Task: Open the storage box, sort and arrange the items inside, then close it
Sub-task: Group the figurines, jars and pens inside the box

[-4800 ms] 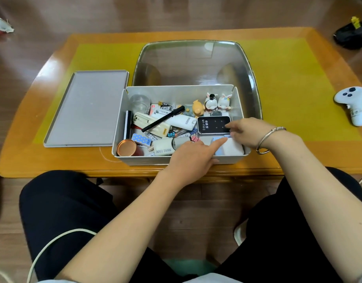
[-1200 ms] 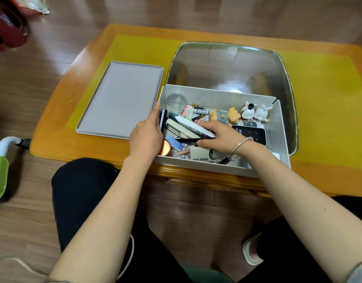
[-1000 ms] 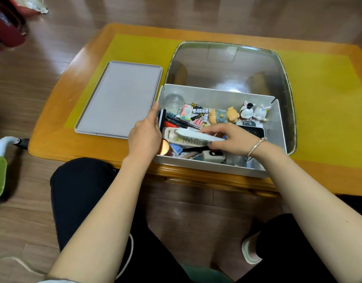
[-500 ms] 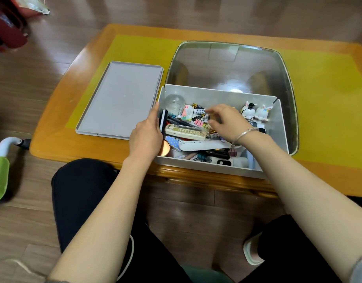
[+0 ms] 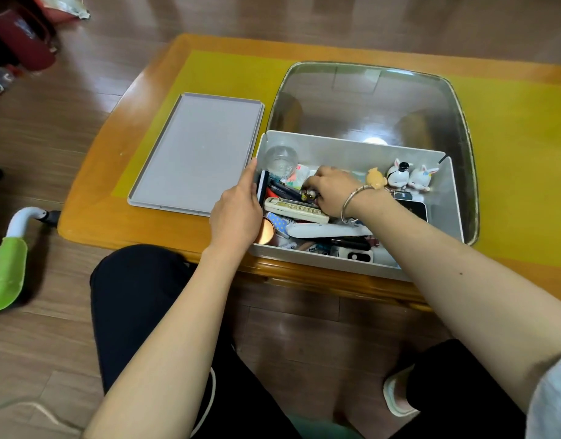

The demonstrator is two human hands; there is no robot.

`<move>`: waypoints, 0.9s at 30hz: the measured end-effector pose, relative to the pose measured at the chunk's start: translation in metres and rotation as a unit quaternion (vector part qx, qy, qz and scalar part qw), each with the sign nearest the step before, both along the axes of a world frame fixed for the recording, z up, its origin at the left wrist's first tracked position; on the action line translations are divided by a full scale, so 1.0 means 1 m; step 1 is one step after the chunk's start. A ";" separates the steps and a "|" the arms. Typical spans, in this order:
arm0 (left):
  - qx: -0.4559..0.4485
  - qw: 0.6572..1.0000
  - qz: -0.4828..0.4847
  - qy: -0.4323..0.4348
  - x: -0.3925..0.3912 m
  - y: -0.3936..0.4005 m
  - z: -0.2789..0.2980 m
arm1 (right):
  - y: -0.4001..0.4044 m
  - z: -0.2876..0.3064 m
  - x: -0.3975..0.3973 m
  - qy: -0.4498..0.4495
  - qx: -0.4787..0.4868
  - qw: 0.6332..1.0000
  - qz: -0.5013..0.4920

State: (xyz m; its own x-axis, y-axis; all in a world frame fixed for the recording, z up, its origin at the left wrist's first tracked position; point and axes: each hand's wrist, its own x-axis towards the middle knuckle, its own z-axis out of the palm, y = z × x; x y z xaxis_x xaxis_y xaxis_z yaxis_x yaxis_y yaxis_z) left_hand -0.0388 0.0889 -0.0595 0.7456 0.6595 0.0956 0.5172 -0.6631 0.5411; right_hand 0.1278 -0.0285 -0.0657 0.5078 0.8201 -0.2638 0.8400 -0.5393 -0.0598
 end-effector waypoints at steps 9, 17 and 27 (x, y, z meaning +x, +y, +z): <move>-0.003 1.000 -0.003 -0.007 -0.001 -0.001 0.000 | -0.025 0.014 -0.025 0.116 -0.019 0.993 0.033; -0.004 1.000 -0.014 0.008 -0.001 -0.001 0.004 | -0.032 0.018 -0.027 0.126 0.072 0.989 -0.039; -0.005 1.000 -0.021 0.006 -0.002 0.000 0.005 | -0.005 0.011 -0.026 0.158 0.038 0.982 -0.095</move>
